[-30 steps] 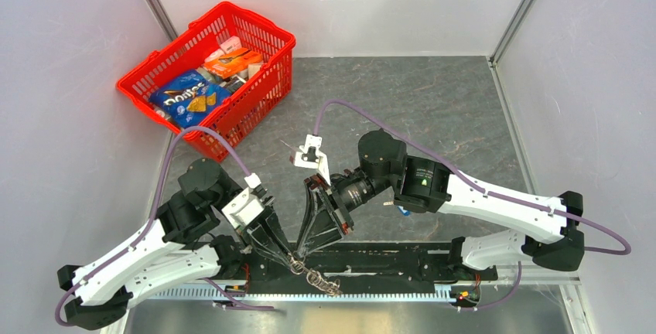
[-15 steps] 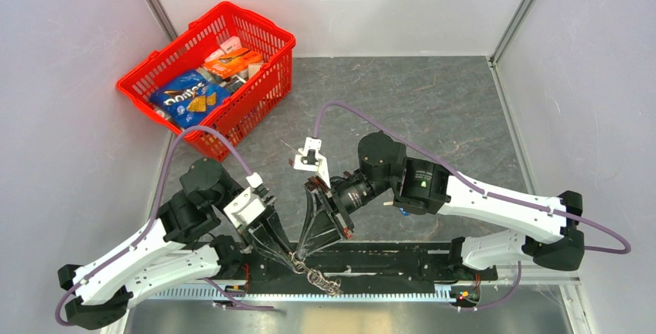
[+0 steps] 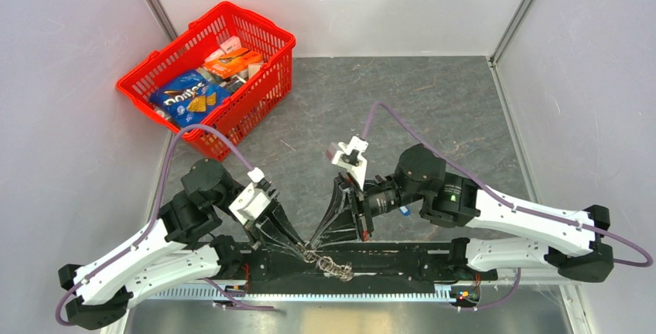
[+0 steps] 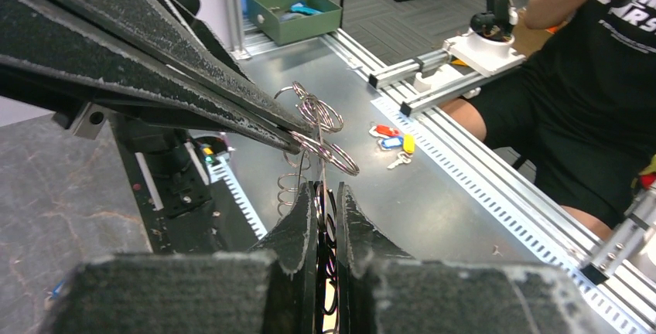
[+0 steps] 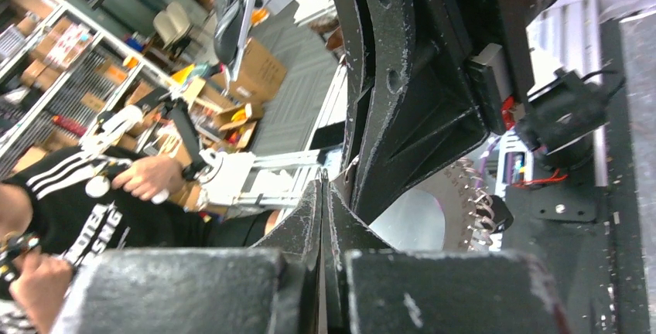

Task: Put the keys on the keyring

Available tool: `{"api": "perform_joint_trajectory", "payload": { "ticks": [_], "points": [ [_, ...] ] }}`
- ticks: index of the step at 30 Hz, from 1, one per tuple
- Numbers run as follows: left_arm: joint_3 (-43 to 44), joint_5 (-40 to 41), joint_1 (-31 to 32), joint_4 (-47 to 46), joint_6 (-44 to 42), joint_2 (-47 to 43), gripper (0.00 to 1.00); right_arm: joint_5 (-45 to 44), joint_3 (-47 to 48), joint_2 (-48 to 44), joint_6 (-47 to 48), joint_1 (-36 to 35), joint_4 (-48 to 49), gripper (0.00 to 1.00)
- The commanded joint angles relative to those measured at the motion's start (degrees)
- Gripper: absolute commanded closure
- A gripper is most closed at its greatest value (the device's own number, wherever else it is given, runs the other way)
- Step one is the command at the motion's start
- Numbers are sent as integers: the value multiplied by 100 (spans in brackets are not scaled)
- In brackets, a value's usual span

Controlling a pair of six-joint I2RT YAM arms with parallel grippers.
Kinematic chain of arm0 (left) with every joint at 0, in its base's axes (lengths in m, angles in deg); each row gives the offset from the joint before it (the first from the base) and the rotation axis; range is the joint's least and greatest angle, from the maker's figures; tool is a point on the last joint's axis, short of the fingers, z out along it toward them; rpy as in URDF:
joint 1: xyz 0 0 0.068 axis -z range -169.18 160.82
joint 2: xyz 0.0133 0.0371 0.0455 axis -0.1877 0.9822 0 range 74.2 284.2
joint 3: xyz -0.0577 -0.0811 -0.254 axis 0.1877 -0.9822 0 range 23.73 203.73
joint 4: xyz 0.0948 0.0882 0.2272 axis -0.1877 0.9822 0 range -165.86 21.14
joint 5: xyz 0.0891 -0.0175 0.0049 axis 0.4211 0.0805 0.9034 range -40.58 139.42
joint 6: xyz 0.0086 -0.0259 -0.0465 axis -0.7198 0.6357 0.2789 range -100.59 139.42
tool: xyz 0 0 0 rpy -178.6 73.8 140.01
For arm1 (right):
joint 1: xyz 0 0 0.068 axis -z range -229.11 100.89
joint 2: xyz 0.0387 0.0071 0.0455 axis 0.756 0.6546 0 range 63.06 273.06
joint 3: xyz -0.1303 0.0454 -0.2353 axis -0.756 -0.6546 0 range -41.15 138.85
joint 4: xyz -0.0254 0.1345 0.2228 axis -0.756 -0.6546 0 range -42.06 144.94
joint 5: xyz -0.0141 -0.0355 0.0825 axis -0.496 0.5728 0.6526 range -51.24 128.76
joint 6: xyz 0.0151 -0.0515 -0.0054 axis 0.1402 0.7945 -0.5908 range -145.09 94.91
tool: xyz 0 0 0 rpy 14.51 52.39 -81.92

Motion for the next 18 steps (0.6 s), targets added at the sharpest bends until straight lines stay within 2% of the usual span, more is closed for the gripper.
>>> {"api": "perform_joint_trajectory", "payload": {
  "ticks": [1,6,11,12,15,18],
  "points": [
    [-38,171,-2,-433,-170,-74,98,-472,-338,-626,-106,-46,956,100],
    [-113,556,5,-1049,0,25,98,-826,-708,-885,-323,-44,1542,100],
    [-109,1143,5,-1142,-60,25,98,-926,-839,-1006,-309,-50,1675,100],
    [-109,1228,5,-1131,-55,25,95,-932,-819,-1023,-286,-45,1626,100],
    [-92,1407,5,-953,-133,0,73,-956,-732,-1076,-188,-43,1392,100],
    [-59,1521,5,-710,-267,-50,59,-979,-646,-1124,-94,-46,1177,100]
  ]
}}
